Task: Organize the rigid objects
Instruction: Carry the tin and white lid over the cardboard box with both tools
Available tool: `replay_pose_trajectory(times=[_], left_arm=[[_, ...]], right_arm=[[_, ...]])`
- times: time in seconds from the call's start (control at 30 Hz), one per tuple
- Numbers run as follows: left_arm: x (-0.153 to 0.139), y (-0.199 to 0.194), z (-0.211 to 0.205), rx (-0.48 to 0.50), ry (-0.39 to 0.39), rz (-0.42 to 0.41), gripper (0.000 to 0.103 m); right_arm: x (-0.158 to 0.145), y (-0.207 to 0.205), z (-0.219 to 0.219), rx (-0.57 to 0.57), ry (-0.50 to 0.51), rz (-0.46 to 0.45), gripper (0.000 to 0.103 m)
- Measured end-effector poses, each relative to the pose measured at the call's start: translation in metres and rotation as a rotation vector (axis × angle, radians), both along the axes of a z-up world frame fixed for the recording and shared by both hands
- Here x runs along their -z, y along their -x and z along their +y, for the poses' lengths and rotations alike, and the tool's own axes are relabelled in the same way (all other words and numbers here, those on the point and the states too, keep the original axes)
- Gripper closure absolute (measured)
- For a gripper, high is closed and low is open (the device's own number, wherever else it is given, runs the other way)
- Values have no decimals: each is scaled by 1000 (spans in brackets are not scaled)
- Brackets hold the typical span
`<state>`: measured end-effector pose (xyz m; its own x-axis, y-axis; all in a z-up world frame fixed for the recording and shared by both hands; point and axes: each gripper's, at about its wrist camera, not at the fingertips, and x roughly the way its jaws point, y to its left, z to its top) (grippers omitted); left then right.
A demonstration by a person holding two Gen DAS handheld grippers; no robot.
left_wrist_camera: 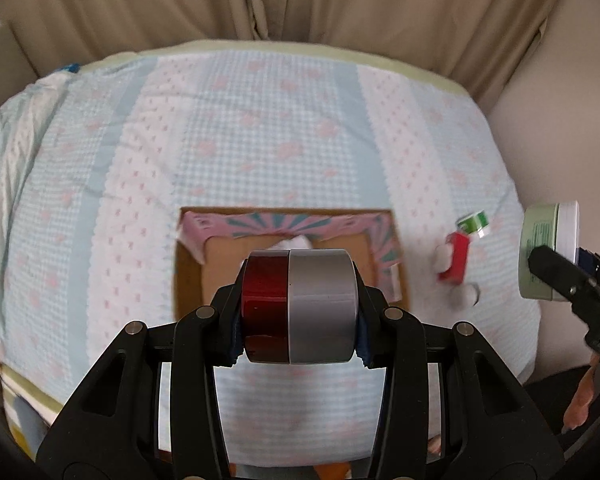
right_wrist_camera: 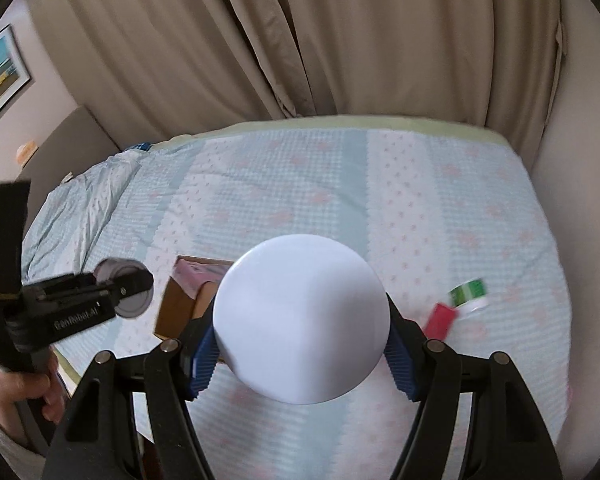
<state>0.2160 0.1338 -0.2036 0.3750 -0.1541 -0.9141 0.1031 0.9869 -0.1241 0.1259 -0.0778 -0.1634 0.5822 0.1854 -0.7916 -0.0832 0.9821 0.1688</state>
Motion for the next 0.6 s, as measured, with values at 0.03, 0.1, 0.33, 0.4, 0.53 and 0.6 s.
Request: replay_pose_trajectory(times=[0.03,0.1,0.33,0.4,0.53,0.6], left_arm=[[9,-3,10,19,-3,13,65],[23,-10,22,49,-8,34,65],[90,-39,49,174,-52,138,65],[111,-45,50,202,-67,167,65],[149,-53,47,247,-93,218,65],[165,-54,42,271,-112,231,65]], right_arm=[[7,-4,11,17,-18,18,36],[21,-13,32,53,-46,61,36],[76,-36,68,179,-128,161,36],[91,-44,75,199,-128,191,36],[126,-60,82,217,-141,254,36],[143,-66,82,216,-153,286,36]])
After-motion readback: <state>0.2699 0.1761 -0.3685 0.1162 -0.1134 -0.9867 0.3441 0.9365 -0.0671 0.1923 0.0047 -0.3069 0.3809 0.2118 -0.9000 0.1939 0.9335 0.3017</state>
